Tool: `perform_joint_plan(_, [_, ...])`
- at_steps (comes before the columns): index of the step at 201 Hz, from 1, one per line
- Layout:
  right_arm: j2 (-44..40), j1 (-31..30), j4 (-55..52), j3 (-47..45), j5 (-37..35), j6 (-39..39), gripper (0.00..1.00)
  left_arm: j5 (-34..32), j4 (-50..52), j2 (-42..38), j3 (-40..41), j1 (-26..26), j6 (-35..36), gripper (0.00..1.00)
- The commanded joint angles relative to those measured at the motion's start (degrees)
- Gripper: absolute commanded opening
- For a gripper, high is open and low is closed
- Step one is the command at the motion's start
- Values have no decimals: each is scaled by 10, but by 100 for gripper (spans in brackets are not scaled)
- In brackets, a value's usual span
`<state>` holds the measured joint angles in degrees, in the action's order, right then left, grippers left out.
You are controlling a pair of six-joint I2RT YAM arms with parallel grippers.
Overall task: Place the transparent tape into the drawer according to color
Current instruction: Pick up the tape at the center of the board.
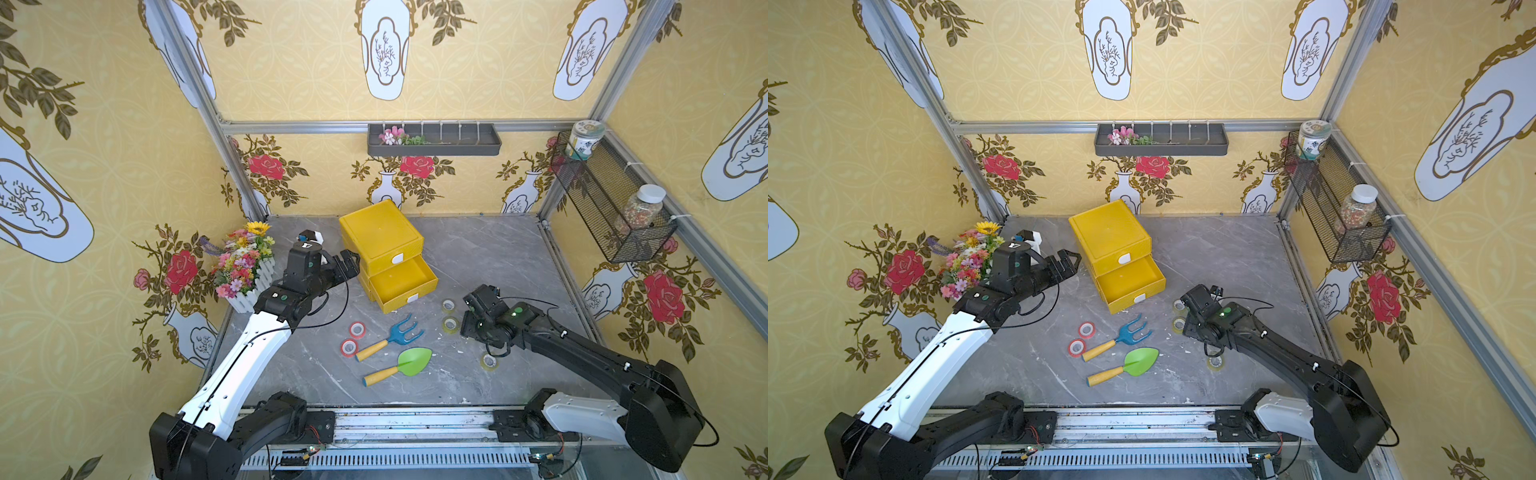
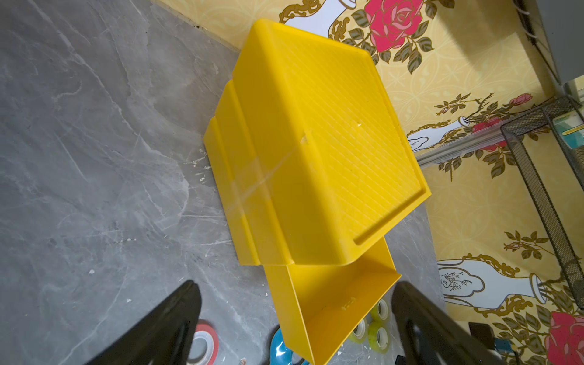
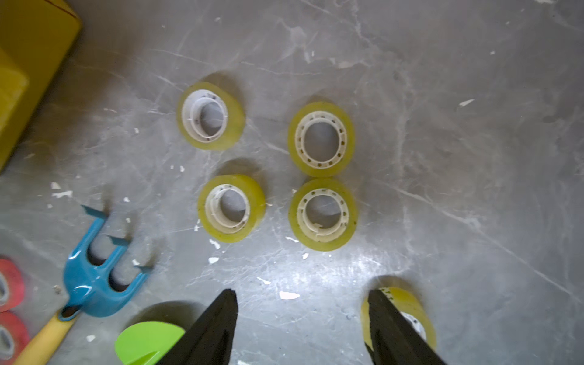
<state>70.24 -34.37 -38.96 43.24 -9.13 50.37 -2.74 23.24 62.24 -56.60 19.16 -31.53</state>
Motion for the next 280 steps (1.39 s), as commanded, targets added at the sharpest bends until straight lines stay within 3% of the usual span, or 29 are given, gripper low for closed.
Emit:
perform_joint_plan(1, [21,4,-9,-1,-7,-24,70,10,3,-1,15,0,2,100])
perform_joint_plan(55, [77,15,42,-7,-14,-39,74,14,-2,10,30,0,1,100])
perform_joint_plan(157, [156,41,102,-2,3,-63,64,8,-7,21,38,0,4,99])
perform_joint_plan(228, [149,48,112,-18,4,-66,49,8,-10,25,41,-1,5,100])
perform_joint_plan(280, [99,48,86,-10,7,-65,47,9,-11,24,43,-1,5,99])
